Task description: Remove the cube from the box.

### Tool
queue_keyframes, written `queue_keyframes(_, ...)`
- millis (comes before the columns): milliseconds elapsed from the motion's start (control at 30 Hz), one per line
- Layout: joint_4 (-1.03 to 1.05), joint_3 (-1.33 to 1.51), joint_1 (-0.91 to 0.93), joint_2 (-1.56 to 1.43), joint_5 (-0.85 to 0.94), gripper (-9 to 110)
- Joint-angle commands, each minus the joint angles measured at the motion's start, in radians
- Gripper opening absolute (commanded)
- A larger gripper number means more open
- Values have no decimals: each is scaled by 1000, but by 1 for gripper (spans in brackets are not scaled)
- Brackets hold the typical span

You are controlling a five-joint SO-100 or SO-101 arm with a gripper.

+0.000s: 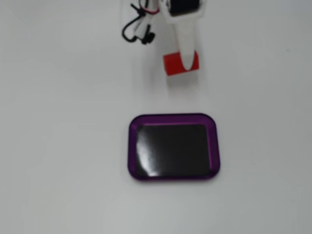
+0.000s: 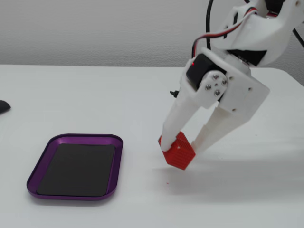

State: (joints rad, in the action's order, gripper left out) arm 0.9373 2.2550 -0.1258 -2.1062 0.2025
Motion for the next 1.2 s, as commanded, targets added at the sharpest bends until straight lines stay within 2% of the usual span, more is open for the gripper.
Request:
queue_keyframes(0,-69,69,-18,-38,8,0)
queue_keyframes(233,-169,97,-11,-35,48,0)
queue_keyframes(600,-167,98,-8,-35,46,0)
queue_keyframes(1067,-163,97,91,-41,49,0)
queue_keyframes(1167,-164,97,91,-41,48,5)
